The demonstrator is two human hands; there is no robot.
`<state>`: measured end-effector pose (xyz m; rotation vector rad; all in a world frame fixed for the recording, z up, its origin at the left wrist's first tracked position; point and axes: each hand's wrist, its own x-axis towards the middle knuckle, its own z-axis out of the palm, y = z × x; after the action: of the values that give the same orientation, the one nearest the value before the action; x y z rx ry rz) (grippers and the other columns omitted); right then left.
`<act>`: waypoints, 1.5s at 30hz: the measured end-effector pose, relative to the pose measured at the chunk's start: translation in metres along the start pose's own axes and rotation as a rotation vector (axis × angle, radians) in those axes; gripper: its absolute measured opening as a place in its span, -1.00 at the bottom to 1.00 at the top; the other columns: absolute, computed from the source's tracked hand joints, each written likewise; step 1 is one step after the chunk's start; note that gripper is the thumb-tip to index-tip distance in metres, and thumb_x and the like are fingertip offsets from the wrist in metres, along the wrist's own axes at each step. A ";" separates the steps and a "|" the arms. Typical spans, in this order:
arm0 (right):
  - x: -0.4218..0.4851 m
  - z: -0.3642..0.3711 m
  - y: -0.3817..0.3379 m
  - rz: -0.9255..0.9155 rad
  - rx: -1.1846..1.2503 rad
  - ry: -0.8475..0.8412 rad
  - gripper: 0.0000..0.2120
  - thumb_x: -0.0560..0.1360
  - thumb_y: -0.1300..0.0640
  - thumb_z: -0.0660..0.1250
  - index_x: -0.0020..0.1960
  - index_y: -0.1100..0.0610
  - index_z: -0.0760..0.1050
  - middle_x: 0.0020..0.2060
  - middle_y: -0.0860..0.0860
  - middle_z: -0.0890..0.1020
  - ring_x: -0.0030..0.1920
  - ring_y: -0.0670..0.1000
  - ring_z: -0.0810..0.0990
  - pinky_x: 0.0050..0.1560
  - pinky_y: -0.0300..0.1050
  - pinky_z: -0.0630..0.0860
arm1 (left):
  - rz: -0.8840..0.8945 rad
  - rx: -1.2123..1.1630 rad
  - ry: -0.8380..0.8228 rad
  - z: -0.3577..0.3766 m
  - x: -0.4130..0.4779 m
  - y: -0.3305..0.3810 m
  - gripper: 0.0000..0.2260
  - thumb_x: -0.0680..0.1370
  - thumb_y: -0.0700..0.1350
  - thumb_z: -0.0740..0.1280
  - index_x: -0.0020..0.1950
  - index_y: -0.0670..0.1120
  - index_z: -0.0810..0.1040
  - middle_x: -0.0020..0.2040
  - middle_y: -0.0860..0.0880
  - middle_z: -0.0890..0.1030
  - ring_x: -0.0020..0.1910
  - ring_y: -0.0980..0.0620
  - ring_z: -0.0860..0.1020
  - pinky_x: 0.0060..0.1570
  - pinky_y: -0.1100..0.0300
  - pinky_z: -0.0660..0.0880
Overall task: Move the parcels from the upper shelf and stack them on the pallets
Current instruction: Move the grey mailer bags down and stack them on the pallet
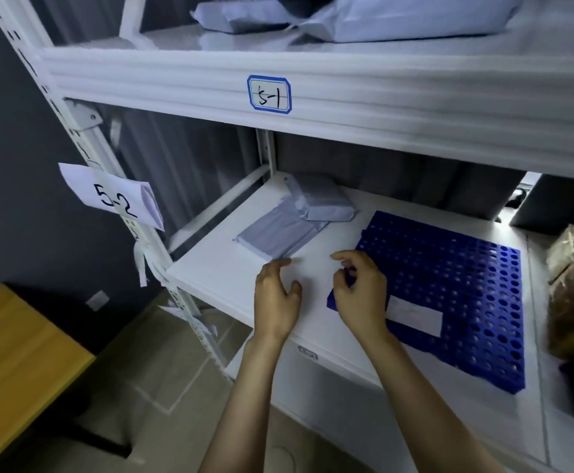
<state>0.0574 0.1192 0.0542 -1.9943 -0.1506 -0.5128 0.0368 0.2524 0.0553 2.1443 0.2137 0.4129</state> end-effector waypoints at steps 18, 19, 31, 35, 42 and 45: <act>0.031 0.030 0.005 0.222 0.028 0.108 -0.75 0.49 0.39 0.30 0.11 0.17 0.55 0.03 0.01 0.59 0.02 0.01 0.56 0.11 -0.15 0.52 | 0.327 0.595 -0.290 0.077 0.182 0.008 -0.32 0.52 -0.19 0.33 0.56 -0.09 0.08 0.55 -0.28 0.01 0.45 -0.29 0.17 0.32 -0.08 0.31; 0.032 0.031 0.004 0.237 0.026 0.123 -0.75 0.49 0.39 0.30 0.11 0.17 0.55 0.03 0.02 0.60 0.01 0.01 0.56 0.11 -0.14 0.52 | 0.343 0.638 -0.325 0.082 0.186 0.009 -0.30 0.52 -0.23 0.31 0.57 -0.09 0.04 0.56 -0.27 -0.03 0.47 -0.28 0.14 0.33 -0.07 0.30; 0.034 0.031 0.005 0.312 -0.086 0.192 -0.72 0.45 0.37 0.30 0.12 0.18 0.57 -0.01 0.03 0.64 -0.03 -0.03 0.61 0.08 -0.09 0.58 | 0.423 0.775 -0.315 0.105 0.207 -0.026 -0.57 0.58 -0.26 0.16 0.46 -0.14 0.25 0.49 -0.24 0.20 0.34 -0.30 0.31 0.09 -0.13 0.42; 0.034 0.032 0.003 0.321 -0.084 0.196 -0.72 0.46 0.37 0.28 0.11 0.16 0.57 -0.03 0.02 0.63 -0.04 -0.03 0.60 0.06 -0.10 0.58 | 0.465 0.826 -0.295 0.102 0.215 -0.034 -0.61 0.60 -0.24 0.12 0.45 -0.17 0.26 0.49 -0.24 0.21 0.34 -0.30 0.32 0.02 -0.14 0.46; 0.030 0.037 -0.001 0.309 -0.080 0.191 -0.74 0.45 0.36 0.28 0.07 0.13 0.57 -0.02 -0.02 0.60 -0.02 -0.01 0.60 0.03 -0.01 0.60 | 0.483 0.807 -0.303 0.100 0.224 -0.031 -0.60 0.59 -0.22 0.22 0.42 -0.21 0.30 0.47 -0.32 0.22 0.32 -0.34 0.35 0.03 -0.16 0.48; 0.027 0.034 -0.001 0.315 -0.082 0.205 -0.73 0.45 0.37 0.28 0.06 0.13 0.58 -0.01 0.00 0.61 -0.02 -0.04 0.59 0.03 -0.11 0.59 | 0.492 0.699 -0.291 0.095 0.229 -0.022 -0.59 0.60 -0.15 0.24 0.41 -0.26 0.31 0.42 -0.35 0.27 0.31 -0.33 0.35 0.15 -0.12 0.38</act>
<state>0.0916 0.1460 0.0534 -1.9827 0.3111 -0.5204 0.2850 0.2617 0.0357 2.9180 -0.4052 0.3195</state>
